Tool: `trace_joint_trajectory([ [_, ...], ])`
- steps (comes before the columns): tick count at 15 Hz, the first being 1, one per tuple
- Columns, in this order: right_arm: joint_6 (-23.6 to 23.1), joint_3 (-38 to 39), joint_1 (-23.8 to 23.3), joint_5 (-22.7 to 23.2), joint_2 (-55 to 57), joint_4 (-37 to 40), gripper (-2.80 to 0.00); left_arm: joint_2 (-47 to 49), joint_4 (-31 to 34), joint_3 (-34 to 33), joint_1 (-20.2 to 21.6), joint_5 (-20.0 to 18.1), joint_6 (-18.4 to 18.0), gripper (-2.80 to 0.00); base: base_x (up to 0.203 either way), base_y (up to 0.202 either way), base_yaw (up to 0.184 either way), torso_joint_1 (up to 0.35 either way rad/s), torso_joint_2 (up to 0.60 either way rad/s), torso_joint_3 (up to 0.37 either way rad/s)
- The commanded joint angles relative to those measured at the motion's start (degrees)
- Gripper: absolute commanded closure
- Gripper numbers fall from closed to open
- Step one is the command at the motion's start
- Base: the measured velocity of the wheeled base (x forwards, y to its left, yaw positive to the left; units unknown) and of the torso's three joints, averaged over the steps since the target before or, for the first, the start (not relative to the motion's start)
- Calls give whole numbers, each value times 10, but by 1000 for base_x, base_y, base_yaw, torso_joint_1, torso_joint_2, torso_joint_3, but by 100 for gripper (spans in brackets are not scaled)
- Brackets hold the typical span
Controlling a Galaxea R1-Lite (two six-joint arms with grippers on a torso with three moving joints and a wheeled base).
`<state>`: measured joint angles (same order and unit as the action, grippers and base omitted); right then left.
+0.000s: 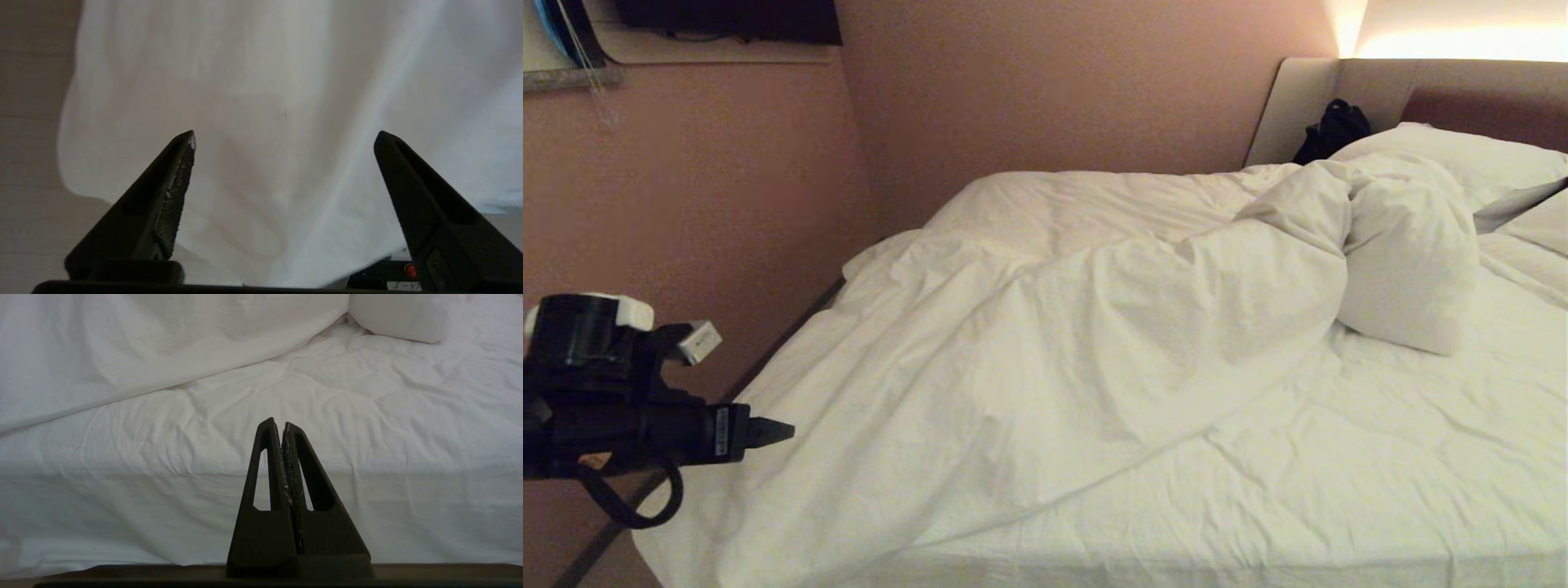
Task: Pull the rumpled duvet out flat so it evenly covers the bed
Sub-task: Flatten the corners of the folded blanket
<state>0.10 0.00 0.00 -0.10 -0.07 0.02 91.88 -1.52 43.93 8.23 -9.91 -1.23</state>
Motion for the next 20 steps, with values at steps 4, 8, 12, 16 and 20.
trace_joint_trajectory([
  [4, 0, 0, 0, 0, 1, 0, 0, 67, -36, -9, -1, -1, -19, -280, 0, 0, 0, 0, 0, 0],
  [8, 0, 0, 0, 0, 1, 0, 0, 114, -74, -11, 0, 0, -28, -280, 0, 0, 0, 0, 0, 0],
  [12, -1, 0, 0, 0, 1, 0, 0, 179, -190, -51, 0, 16, -43, -280, 0, 0, 0, 0, 0, 0],
  [16, 0, 0, -1, 0, 1, 0, 0, 200, -236, -67, 0, 16, -57, -280, 0, 0, 0, 0, 0, 0],
  [20, 0, 0, -1, 0, 1, 0, 0, 202, -233, -68, -1, 0, -53, -280, 0, 0, 0, 0, 0, 0],
])
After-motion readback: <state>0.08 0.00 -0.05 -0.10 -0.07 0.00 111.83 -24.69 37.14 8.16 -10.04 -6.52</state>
